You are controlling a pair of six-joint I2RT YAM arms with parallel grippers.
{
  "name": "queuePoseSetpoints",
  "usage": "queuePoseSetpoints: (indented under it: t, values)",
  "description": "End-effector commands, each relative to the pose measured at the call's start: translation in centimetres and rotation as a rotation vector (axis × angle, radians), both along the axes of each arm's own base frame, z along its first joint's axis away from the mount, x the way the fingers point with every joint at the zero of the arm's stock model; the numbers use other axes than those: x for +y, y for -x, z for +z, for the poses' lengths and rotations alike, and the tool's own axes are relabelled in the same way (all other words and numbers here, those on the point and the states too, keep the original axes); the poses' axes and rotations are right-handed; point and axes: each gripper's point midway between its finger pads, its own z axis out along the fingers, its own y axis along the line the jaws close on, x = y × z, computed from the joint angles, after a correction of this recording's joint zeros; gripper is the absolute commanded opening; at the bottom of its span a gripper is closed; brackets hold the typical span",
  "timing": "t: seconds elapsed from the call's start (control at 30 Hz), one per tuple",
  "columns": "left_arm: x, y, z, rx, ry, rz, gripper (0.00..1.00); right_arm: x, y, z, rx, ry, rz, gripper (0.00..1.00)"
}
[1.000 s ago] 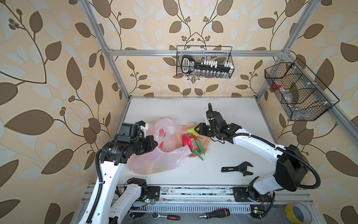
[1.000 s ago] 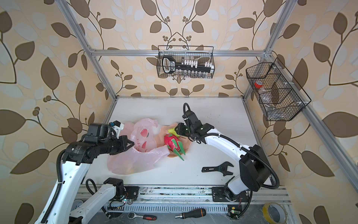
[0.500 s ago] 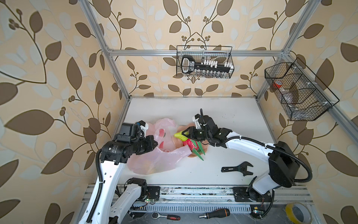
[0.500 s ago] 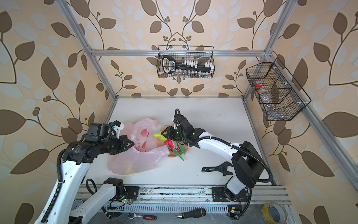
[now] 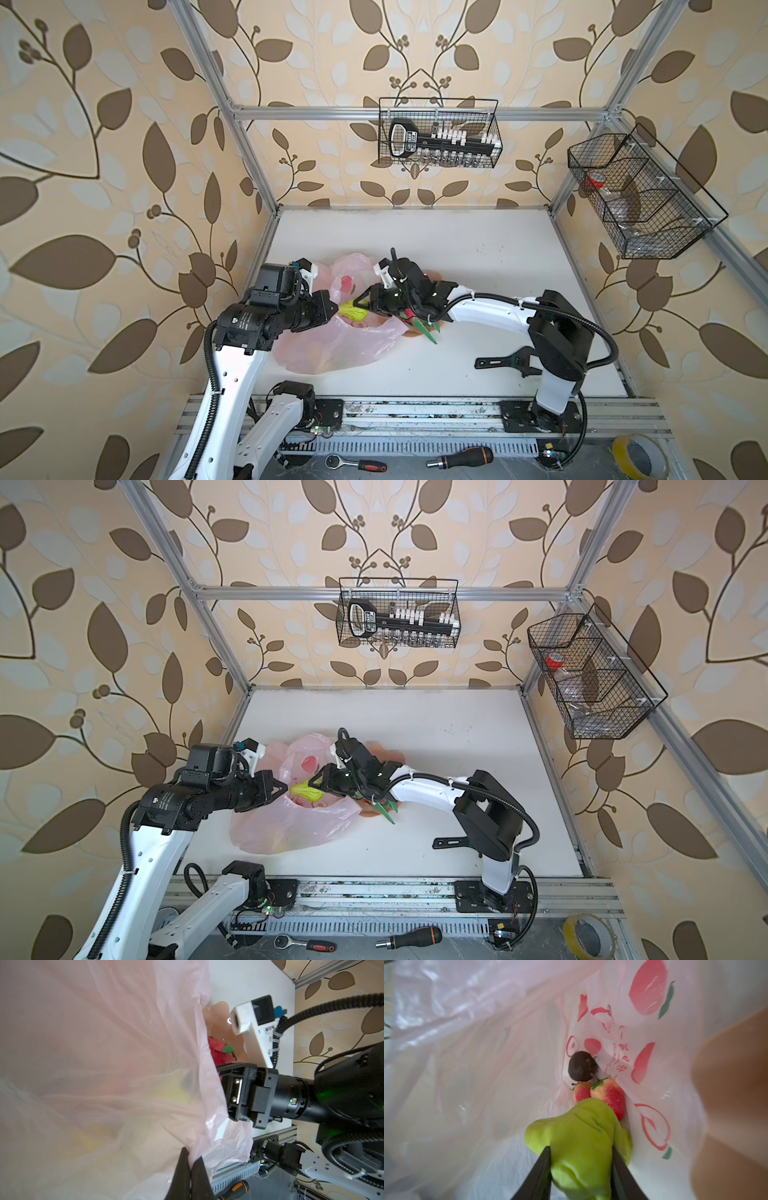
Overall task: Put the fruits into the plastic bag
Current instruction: 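Lower the green fruit into the bag mouth and open the right gripper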
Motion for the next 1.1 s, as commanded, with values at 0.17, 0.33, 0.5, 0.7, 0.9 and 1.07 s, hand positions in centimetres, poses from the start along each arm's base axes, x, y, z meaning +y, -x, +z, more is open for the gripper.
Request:
queuePoseSetpoints:
  t: [0.17, 0.33, 0.5, 0.7, 0.9, 1.07]
  values:
    - [-0.1, 0.3, 1.3, -0.044, -0.004, -0.022, 0.00, 6.2, 2.7, -0.5, 0.106, -0.063, 0.109, 0.35]
    - [-0.2, 0.5, 1.2, -0.045, 0.000, -0.020, 0.00, 8.6, 4.6, -2.5, 0.170, -0.052, 0.154, 0.36]
    - [-0.2, 0.5, 1.0, -0.043, 0.001, -0.021, 0.00, 10.2, 6.2, -3.8, 0.215, -0.043, 0.200, 0.38]
    - [-0.2, 0.6, 1.0, -0.044, 0.000, -0.022, 0.00, 11.0, 6.9, -4.6, 0.243, -0.042, 0.220, 0.50]
    - [-0.1, 0.8, 0.8, -0.040, -0.003, -0.018, 0.00, 10.8, 6.7, -3.8, 0.222, -0.053, 0.227, 0.78]
    - [0.1, 0.9, 0.5, -0.031, -0.010, -0.014, 0.00, 10.0, 5.7, -3.0, 0.201, -0.074, 0.207, 0.95]
